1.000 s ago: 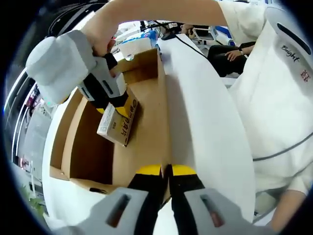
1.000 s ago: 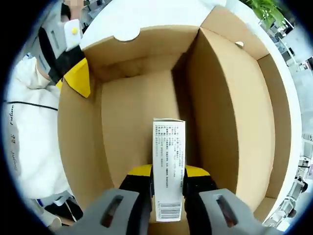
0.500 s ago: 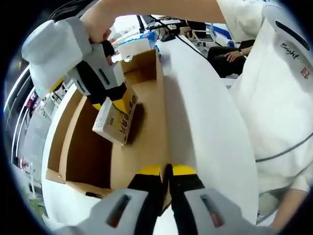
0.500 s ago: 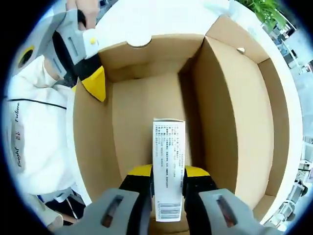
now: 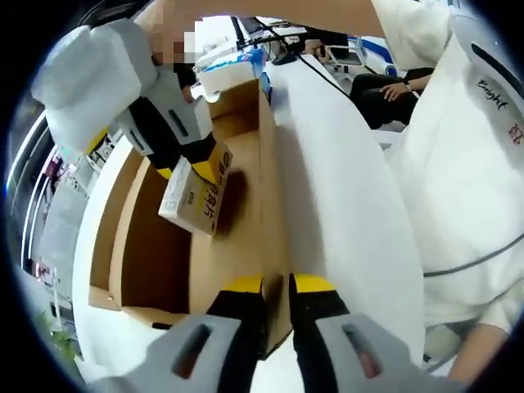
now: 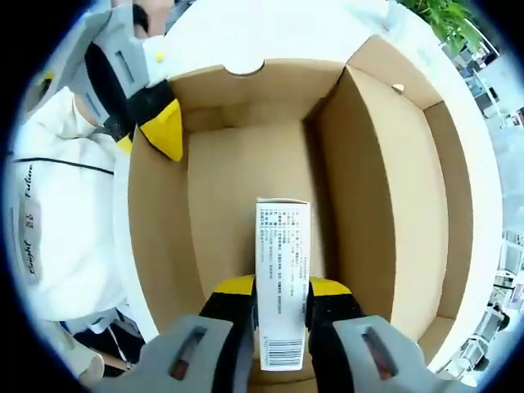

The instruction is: Operate the shoe box by opening the lid, removing the specified soft item, and placing it in the target area until the item is outside and the box remains undamaged.

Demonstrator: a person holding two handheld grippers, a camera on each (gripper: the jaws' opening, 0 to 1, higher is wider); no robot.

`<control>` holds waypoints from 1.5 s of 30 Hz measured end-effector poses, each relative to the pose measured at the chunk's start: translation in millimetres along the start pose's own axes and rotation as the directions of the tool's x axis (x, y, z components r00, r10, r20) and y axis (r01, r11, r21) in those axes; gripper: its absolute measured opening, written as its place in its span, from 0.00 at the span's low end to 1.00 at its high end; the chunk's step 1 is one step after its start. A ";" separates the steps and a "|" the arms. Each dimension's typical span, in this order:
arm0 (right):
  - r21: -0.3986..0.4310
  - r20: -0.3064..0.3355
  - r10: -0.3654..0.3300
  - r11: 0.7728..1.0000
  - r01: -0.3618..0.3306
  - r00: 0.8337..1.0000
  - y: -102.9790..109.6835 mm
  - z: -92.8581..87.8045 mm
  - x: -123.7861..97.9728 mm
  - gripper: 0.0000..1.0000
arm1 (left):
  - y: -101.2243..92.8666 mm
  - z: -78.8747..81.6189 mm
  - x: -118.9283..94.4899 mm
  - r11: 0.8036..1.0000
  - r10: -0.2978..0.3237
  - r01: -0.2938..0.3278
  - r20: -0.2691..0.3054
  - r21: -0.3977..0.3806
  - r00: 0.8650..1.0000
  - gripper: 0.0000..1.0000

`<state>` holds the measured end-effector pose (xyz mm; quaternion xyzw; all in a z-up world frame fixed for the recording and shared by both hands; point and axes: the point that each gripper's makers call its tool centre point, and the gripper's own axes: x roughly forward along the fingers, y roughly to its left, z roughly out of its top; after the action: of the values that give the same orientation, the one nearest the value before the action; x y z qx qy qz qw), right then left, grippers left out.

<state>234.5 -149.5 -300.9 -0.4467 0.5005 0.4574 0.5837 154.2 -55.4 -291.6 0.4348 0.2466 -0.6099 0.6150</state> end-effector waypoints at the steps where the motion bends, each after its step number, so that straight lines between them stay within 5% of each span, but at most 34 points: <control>1: 0.002 0.001 -0.001 1.000 0.001 1.000 0.3 0.2 -0.4 0.21 | -0.5 1.8 -3.3 1.000 0.001 -0.001 0.001 -0.001 1.000 0.12; 9: -0.001 0.003 -0.018 1.000 0.018 1.000 13.8 -0.9 -5.6 0.21 | 3.7 8.4 -20.8 0.998 0.054 -0.054 -0.019 0.019 0.998 0.04; 15: 0.003 0.008 -0.016 1.000 0.016 1.000 13.2 -2.5 -8.2 0.21 | 0.1 4.9 -15.7 0.998 0.031 -0.028 -0.043 0.058 0.999 0.03; 25: 0.059 0.076 -0.046 0.997 0.041 0.996 6.5 -9.3 -25.9 0.21 | -0.5 4.0 -14.0 1.000 0.000 0.001 -0.094 0.006 0.996 0.02; 27: -0.044 0.083 -0.082 0.995 0.086 0.993 -0.3 -12.2 -26.6 0.21 | -0.2 3.4 -14.5 1.000 -0.006 0.006 -0.083 0.001 0.996 0.02; 29: -0.003 0.056 -0.066 0.998 0.067 0.996 3.8 -18.7 -25.4 0.21 | -0.2 3.4 -14.4 0.999 -0.012 0.009 -0.080 -0.034 0.997 0.01; 32: -0.052 0.013 0.024 0.998 -0.023 1.000 21.2 -28.5 -26.4 0.21 | -0.4 3.2 -14.6 0.999 -0.013 0.010 -0.080 -0.038 0.997 0.01; 36: -0.080 0.034 -0.001 0.997 0.004 0.999 23.4 -31.5 -36.9 0.21 | -0.3 2.8 -15.1 0.999 -0.019 0.016 -0.072 -0.047 0.997 0.01; 39: -0.142 -0.018 -0.063 0.988 0.060 0.998 22.0 -44.3 -43.3 0.21 | 0.7 2.4 -15.2 0.996 -0.034 0.028 -0.069 -0.081 0.997 0.01; 45: -0.181 0.002 -0.010 0.983 0.010 1.000 34.7 -52.9 -50.3 0.21 | 0.4 2.0 -15.7 0.996 -0.042 0.037 -0.062 -0.080 0.997 0.01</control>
<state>187.1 -199.4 -258.5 -0.5002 0.4544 0.4983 0.5432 152.0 -48.7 -277.5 0.4242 0.2985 -0.5976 0.6114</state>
